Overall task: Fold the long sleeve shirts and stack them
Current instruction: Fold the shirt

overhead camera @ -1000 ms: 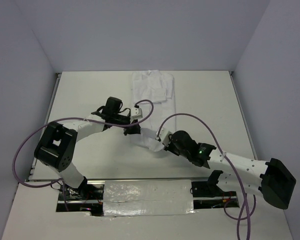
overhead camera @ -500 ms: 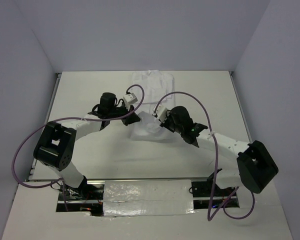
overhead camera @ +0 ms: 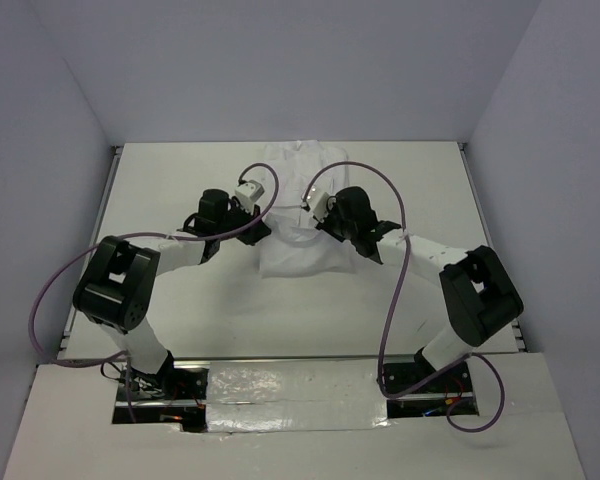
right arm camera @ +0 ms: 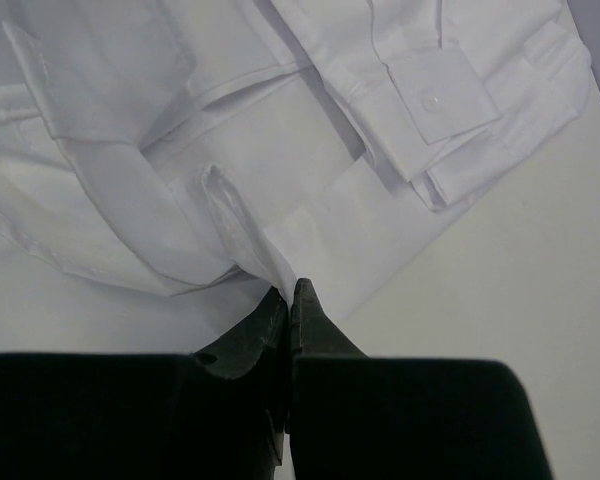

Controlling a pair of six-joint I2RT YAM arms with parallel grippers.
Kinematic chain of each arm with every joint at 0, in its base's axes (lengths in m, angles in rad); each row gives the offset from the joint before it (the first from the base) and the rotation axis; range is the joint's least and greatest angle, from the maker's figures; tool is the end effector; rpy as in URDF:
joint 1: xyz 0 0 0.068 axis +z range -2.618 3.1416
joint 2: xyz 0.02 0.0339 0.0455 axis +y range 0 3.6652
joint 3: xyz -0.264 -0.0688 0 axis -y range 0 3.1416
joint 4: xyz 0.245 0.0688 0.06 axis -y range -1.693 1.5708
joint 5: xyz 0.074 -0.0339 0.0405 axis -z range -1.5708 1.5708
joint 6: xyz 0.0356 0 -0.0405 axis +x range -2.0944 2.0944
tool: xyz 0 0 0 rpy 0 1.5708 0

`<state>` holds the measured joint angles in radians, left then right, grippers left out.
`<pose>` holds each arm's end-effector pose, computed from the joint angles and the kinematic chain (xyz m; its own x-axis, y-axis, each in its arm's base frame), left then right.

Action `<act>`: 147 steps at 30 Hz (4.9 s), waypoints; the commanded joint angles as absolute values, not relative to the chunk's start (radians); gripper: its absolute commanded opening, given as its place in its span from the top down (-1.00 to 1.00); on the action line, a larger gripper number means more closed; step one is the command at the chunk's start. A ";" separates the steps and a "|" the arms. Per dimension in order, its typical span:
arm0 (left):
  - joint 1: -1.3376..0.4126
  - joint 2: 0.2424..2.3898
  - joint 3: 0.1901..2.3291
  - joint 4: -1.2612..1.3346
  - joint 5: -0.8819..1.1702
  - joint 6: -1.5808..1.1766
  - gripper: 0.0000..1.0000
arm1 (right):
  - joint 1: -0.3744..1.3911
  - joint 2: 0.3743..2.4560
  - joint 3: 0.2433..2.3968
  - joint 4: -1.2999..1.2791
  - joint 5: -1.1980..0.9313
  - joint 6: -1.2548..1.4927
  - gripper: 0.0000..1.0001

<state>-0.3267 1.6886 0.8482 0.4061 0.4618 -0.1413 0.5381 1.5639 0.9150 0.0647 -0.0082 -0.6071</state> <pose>0.3313 -0.1290 0.1886 -0.4889 0.0325 -0.8717 0.6073 0.7300 -0.3134 0.2927 0.1750 0.2168 -0.0932 -0.7200 -0.6877 -0.6959 0.5411 -0.4722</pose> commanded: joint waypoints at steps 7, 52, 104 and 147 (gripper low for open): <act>-0.313 1.735 0.842 0.561 0.337 -0.244 1.00 | 0.482 1.667 1.025 0.101 -0.035 -0.629 1.00; -0.331 1.864 1.028 0.543 0.209 -0.129 -0.14 | 0.440 1.471 0.938 0.106 -0.297 0.226 1.00; -0.465 1.719 1.077 0.060 0.637 0.284 -0.01 | 0.359 1.701 1.057 -0.058 -0.261 0.503 0.84; -0.583 1.698 0.948 -0.243 0.404 1.215 -0.50 | 0.239 1.595 0.880 -0.291 -0.316 0.434 -0.08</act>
